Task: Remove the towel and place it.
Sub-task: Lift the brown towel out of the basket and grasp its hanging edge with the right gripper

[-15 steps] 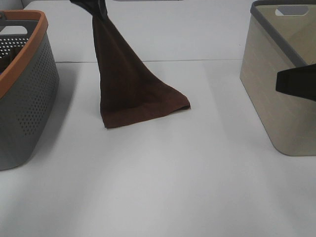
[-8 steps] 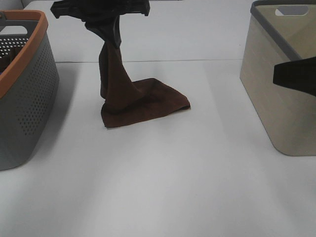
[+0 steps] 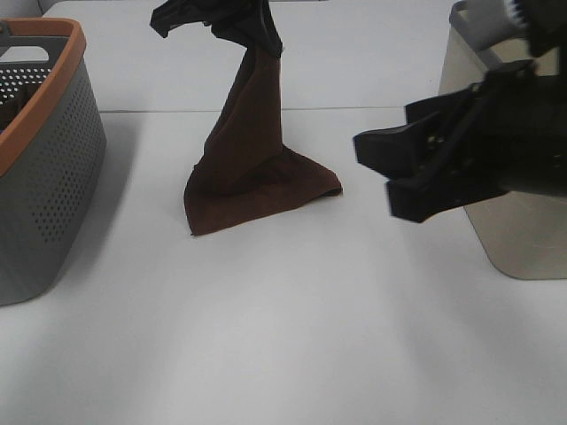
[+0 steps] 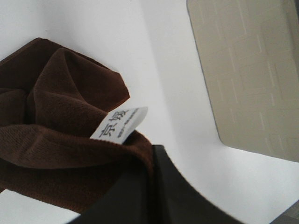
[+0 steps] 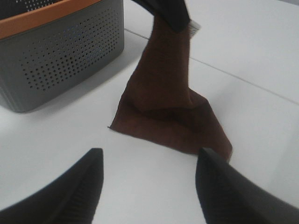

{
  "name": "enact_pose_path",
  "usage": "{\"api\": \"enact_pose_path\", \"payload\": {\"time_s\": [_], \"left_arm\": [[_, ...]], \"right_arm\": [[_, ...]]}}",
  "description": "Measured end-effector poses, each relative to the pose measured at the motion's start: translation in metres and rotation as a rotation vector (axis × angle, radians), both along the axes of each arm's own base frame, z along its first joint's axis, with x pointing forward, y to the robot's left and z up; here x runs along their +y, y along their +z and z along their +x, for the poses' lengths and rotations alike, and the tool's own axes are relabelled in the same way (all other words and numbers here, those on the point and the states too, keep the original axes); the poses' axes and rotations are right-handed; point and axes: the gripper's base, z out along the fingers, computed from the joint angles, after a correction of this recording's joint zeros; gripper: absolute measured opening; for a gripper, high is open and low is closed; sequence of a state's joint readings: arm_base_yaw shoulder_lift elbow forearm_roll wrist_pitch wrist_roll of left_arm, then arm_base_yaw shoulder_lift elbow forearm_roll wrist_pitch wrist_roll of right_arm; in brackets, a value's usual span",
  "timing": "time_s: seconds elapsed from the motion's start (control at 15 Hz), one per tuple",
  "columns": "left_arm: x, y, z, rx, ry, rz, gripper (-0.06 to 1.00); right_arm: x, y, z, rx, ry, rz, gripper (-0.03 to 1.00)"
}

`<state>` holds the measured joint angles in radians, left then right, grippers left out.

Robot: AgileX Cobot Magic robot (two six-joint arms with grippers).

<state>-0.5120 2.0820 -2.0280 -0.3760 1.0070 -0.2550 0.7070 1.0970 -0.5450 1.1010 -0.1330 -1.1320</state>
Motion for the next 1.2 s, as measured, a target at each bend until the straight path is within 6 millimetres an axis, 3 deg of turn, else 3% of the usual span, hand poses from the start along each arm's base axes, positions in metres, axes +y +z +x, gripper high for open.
{"api": "enact_pose_path", "payload": {"time_s": [0.2,0.47,0.67,0.93,1.2], "left_arm": [[-0.003,0.018,0.001,-0.050,-0.014,-0.047,0.00],[-0.002,0.058,-0.001,-0.148,-0.029,-0.096,0.00],[-0.001,0.071,-0.003,-0.178,-0.035,-0.110,0.00],[0.000,0.089,-0.005,-0.229,-0.035,-0.138,0.00],[0.001,0.096,-0.006,-0.255,-0.034,-0.152,0.00]], "right_arm": [[0.046,-0.010,0.009,-0.117,-0.004,-0.100,0.57],[0.083,-0.013,0.037,-0.110,-0.053,-0.095,0.57],[0.094,-0.018,0.046,-0.104,-0.066,-0.099,0.57],[0.098,-0.041,0.052,-0.037,-0.103,-0.124,0.57],[0.103,-0.053,0.050,0.052,-0.099,-0.094,0.57]]}}
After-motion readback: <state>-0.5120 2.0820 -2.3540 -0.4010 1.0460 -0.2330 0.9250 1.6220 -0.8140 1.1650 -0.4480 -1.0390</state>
